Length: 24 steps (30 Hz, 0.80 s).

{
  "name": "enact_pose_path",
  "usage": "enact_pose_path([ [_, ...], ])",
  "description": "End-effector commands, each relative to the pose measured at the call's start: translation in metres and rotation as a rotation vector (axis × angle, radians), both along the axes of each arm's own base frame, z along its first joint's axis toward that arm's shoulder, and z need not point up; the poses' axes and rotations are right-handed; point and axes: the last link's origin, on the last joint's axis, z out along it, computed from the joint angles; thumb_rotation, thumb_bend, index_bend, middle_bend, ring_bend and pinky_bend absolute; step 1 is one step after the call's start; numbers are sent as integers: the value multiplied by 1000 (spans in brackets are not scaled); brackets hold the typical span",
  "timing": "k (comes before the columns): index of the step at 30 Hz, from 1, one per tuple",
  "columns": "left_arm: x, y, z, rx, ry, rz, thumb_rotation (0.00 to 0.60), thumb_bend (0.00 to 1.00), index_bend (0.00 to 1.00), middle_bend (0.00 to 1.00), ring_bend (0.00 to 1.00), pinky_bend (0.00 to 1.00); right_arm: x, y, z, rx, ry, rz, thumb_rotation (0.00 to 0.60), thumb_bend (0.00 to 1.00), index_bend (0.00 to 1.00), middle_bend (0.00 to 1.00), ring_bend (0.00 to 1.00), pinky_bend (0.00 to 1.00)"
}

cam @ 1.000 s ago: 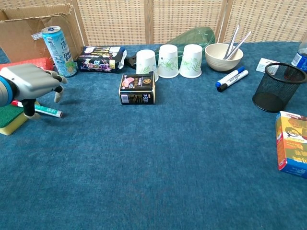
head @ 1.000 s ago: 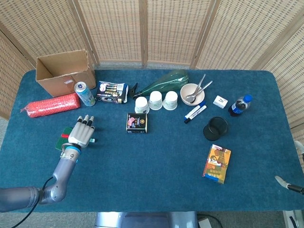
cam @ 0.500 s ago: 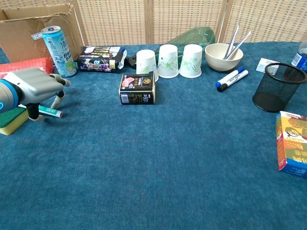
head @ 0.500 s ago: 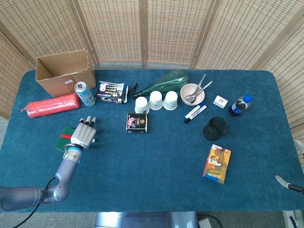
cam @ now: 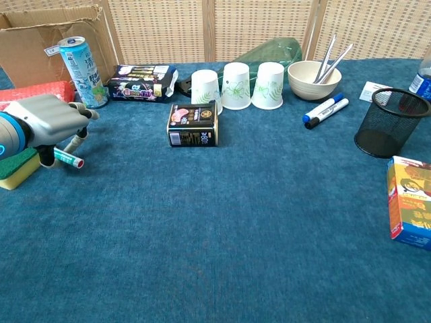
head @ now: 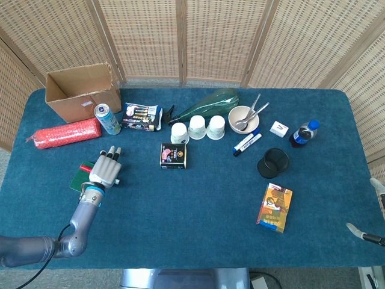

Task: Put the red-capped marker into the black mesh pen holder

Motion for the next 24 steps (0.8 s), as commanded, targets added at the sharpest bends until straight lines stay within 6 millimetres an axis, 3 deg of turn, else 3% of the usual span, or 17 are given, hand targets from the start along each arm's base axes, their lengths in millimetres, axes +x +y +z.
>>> enact_pose_path([
  [1, 0, 0, 0, 4, -3, 0, 600, 373, 606, 0, 0, 237, 0, 0, 0, 1, 2, 2, 600, 0, 0, 0, 0, 71],
  [16, 0, 0, 16, 24, -45, -3, 600, 376, 619, 0, 0, 247, 1, -1, -3, 12, 6, 2, 600, 0, 0, 0, 0, 71],
  [24, -3, -3, 14, 7, -28, -11, 600, 414, 668, 0, 0, 252, 1, 0, -3, 10, 2, -1, 600, 0, 0, 0, 0, 71],
])
